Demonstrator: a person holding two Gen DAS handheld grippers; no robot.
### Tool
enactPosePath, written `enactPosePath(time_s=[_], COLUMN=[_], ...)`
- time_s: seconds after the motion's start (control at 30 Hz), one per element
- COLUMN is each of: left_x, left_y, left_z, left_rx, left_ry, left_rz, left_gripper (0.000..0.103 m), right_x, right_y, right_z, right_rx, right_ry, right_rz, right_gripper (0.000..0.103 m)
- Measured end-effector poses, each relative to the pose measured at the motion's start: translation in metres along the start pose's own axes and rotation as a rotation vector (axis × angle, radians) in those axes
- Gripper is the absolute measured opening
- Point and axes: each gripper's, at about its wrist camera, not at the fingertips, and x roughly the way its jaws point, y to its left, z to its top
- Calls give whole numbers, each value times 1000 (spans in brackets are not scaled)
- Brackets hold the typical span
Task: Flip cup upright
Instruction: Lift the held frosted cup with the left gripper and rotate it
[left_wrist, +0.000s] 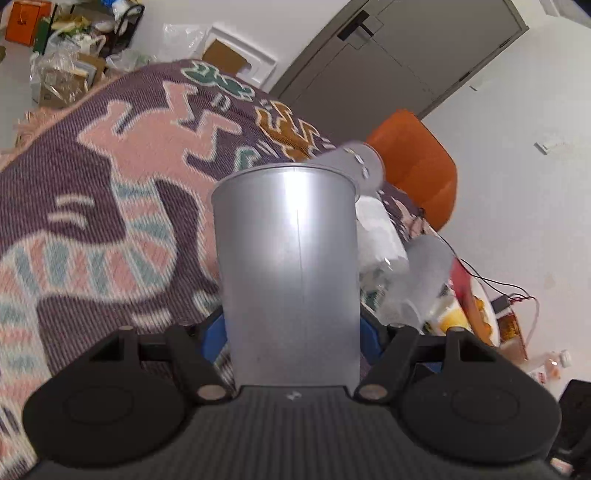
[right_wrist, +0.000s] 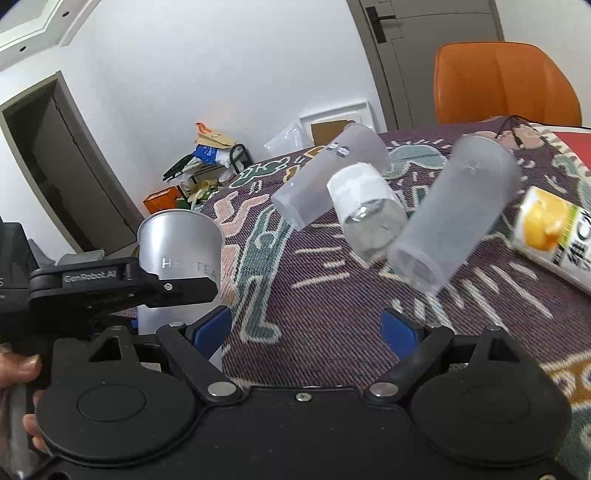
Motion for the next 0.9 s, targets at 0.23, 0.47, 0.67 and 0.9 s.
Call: enactPosePath(time_s=[0.23,0.47,0.67,0.9], left_x=[-12,-16,-16,-7], left_y=[-7,-16,-22,-21], left_z=[-22,-47,-69,-85], left_rx=[-20,-44,-52,-55], left_ry=[25,56,77,105], left_rz=[-18,-24,-35,21], left_gripper=[69,69,69,72], right_x=[-21,-39,-48,-56], right_y=[-7,-15,-21,-31], right_z=[-15,-29,-43,-56], right_rx=[9,24,36,43], right_ry=[-26,-41,-44,-38], right_rz=[-1,-9,-6,-12], right_gripper=[88,89,88,88])
